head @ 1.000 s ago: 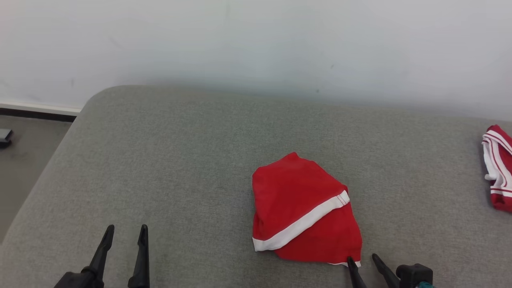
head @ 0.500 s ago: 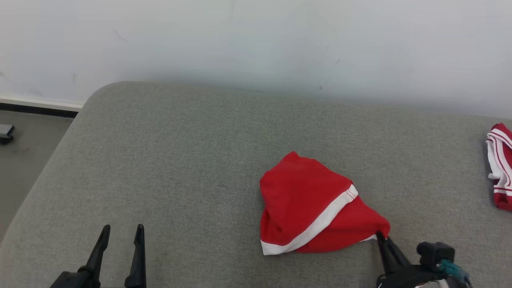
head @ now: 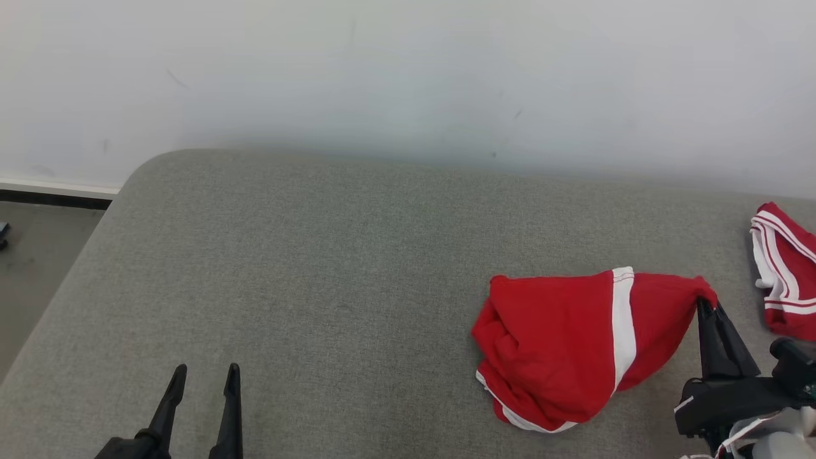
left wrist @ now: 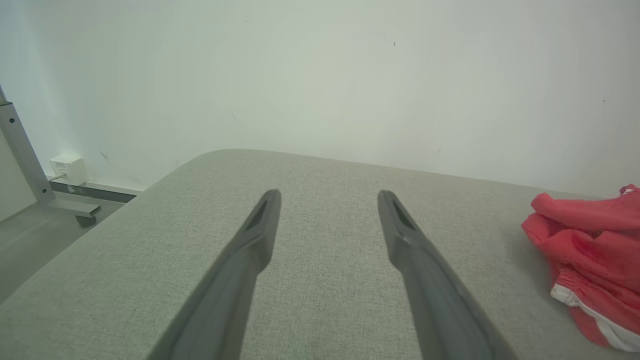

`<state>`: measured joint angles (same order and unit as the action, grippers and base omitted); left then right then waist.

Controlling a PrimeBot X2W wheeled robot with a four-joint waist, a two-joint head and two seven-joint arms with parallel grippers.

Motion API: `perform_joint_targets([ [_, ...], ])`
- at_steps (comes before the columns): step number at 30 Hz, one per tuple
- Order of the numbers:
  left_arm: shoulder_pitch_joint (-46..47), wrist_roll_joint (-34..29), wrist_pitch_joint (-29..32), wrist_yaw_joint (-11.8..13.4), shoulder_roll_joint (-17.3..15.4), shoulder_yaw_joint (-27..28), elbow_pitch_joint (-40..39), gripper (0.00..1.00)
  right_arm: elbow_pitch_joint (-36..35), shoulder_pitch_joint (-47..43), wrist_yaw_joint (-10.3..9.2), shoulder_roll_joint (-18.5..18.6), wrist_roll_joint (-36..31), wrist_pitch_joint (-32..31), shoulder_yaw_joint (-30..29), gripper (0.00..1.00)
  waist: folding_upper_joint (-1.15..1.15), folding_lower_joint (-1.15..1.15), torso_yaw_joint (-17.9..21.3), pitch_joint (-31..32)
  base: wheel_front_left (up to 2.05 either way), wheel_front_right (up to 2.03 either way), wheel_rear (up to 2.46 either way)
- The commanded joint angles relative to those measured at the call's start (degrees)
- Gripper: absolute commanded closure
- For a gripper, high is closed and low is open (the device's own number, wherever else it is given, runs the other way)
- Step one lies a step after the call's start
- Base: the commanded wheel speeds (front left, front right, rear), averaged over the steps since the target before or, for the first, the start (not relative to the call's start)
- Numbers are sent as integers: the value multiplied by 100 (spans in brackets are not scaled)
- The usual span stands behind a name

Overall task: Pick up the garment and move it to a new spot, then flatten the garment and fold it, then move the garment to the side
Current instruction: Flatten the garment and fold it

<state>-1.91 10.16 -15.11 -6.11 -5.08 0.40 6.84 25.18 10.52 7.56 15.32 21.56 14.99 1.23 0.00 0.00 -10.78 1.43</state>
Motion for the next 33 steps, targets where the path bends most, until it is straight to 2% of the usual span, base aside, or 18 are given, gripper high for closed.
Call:
perform_joint_targets([
  [1,-72,-37,-3,-15,14,-11,26,0,-171,-33,-17,-19,-60,22,15,100,0,0,-26,25,0,0,0],
  [8,-35,-25,-3,-37,28,-51,73,0,-932,132,-17,-287,-135,-110,663,100,0,0,-175,96,0,0,0],
  [14,-62,-28,-3,-51,14,-13,77,0,-1172,380,-17,-764,-26,-228,1550,100,0,0,-283,110,0,0,0],
  [22,82,-20,-3,-75,47,-73,143,0,-420,1223,-17,-1195,213,-115,2645,100,0,0,-560,16,0,0,0],
  [26,135,-8,-3,-83,59,-76,178,0,34,1655,-17,-1229,308,-54,3236,100,0,0,-749,-57,0,0,0],
  [33,189,18,-3,-82,85,-65,236,0,971,2412,-17,-1241,437,10,3749,100,0,0,-967,-176,0,0,0],
])
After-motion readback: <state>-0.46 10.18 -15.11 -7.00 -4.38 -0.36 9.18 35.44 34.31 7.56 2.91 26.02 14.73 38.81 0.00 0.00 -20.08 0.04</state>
